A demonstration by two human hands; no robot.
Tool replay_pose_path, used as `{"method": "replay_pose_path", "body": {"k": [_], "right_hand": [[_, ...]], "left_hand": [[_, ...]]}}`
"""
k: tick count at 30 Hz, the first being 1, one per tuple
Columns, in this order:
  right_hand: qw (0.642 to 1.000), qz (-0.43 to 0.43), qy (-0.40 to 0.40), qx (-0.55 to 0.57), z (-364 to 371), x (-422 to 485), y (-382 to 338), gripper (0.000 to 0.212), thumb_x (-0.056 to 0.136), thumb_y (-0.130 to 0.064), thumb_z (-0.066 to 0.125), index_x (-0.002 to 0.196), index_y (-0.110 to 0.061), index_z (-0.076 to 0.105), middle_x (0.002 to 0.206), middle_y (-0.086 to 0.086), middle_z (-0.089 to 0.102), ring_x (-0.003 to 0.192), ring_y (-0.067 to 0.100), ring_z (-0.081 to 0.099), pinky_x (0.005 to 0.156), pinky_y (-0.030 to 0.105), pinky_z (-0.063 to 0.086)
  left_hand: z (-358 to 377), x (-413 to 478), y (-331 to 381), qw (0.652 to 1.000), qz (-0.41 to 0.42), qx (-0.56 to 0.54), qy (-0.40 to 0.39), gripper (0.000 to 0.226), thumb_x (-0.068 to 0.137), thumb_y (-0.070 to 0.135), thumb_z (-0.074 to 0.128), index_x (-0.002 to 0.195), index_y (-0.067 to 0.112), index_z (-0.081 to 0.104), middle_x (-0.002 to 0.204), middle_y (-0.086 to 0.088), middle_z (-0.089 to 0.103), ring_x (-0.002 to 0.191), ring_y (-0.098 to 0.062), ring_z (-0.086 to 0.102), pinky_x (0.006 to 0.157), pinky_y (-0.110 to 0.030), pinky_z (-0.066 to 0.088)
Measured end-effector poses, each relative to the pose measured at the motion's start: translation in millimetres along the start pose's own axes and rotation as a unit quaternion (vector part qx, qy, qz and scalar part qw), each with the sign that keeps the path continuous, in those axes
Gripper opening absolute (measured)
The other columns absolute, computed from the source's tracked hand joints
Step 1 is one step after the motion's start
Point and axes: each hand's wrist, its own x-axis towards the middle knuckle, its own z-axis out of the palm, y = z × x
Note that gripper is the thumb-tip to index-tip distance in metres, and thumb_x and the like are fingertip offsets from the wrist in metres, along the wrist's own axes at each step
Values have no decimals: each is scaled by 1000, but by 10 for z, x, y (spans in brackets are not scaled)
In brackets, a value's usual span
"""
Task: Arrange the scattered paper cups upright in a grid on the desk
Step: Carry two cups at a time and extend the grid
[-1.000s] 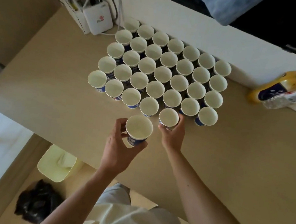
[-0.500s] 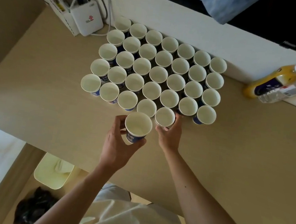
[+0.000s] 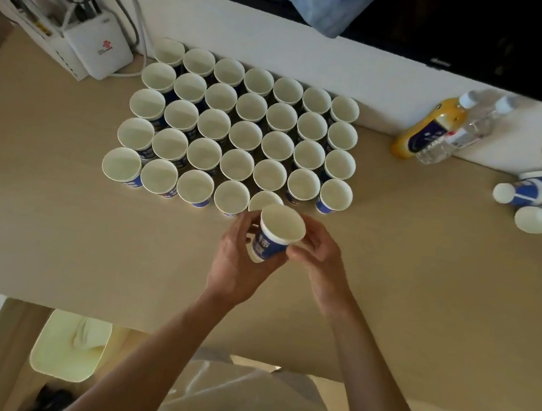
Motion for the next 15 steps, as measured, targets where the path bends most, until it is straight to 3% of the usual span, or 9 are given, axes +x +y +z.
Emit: {"method": "replay_pose_path", "body": {"k": [2, 5, 8, 12, 15], "right_hand": [[1000, -8, -17, -14, -2, -39, -89, 64, 64, -27, 81, 125, -18, 62, 118, 0, 72, 114, 18, 67, 92, 33, 57], [999, -16, 38, -14, -22, -64, -87, 58, 62, -17, 86, 116, -23, 65, 107, -7, 75, 103, 12, 70, 84, 29, 57], [996, -20, 80, -18, -69, -71, 7, 61, 64, -18, 88, 120, -20, 65, 111, -1, 73, 106, 17, 69, 86, 35, 58], [986, -12, 163, -17, -113, -20, 169, 66, 63, -18, 87, 124, -14, 63, 113, 3, 71, 100, 10, 67, 75, 18, 53], [980, 1, 198, -27, -103, 79, 341, 61, 66, -15, 87, 122, -17, 63, 111, 0, 70, 96, 7, 68, 75, 17, 54]], "left_hand": [[109, 27, 47, 999, 32, 5, -21, 70, 65, 33, 88, 125, 13, 58, 114, 4, 66, 99, -2, 63, 81, -13, 51], [217, 43, 96, 997, 51, 24, -49, 71, 63, 36, 84, 125, 11, 59, 114, 1, 65, 96, -1, 61, 80, -6, 47], [216, 42, 28, 995, 51, 44, -72, 74, 66, 31, 89, 130, 13, 56, 120, 1, 63, 102, -5, 61, 82, -2, 41], [70, -1, -112, 995, 10, 75, -66, 69, 70, 27, 90, 129, 20, 55, 119, 5, 62, 100, -6, 61, 78, 1, 38], [-34, -43, -198, 995, -15, 78, -55, 60, 72, 26, 88, 123, 20, 58, 115, 6, 64, 99, -6, 63, 77, 0, 38]]}}
